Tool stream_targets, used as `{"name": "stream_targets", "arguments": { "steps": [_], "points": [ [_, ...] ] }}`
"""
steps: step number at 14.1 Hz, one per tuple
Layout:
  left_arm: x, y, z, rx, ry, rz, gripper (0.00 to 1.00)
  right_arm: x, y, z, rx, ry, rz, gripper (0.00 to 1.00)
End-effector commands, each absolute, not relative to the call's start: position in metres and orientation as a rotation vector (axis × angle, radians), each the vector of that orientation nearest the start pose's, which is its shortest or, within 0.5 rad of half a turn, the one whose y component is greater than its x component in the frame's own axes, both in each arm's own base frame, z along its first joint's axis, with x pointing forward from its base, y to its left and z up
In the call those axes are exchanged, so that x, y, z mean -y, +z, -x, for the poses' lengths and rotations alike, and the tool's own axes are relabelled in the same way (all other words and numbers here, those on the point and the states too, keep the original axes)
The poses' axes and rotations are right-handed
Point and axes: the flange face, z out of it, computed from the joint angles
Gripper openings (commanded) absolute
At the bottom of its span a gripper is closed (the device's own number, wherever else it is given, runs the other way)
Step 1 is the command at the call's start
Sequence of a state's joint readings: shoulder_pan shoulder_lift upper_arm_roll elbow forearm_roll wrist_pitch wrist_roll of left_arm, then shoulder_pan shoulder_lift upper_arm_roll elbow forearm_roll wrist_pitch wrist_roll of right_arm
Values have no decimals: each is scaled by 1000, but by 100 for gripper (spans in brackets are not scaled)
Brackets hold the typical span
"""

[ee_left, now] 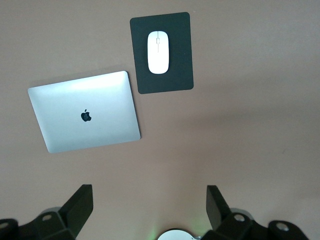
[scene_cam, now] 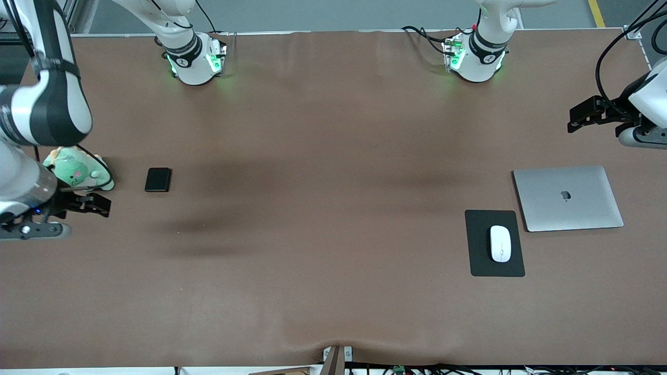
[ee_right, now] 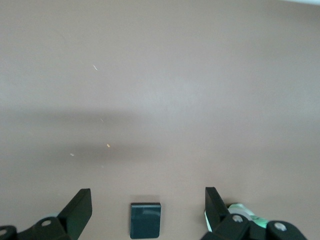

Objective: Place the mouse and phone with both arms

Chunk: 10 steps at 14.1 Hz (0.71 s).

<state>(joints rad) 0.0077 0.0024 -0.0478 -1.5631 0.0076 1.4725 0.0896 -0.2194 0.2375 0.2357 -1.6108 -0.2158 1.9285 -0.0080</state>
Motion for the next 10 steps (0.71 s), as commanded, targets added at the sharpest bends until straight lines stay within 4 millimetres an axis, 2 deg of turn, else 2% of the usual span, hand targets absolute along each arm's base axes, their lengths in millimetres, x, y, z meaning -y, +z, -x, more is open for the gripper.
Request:
{"name": "stream_targets", "arguments": {
  "steps": [1,2,4,7,10],
  "points": [
    [20,621,-544,-210,135,3119,100,-6,556,-617,159,-276,3318,100],
    [20,620,-544,-207,135,3119,100,-11,573,-607,180,-286,3326,100],
    [18,620,-544,-202,135,3119,100,-11,584,-585,150,-124,3341,100],
    [18,619,-544,-200,142,3119,100,-8,609,-553,98,-25,3295,100],
    [18,617,-544,-200,147,3118,100,17,629,-523,-14,53,3202,100]
  ]
}}
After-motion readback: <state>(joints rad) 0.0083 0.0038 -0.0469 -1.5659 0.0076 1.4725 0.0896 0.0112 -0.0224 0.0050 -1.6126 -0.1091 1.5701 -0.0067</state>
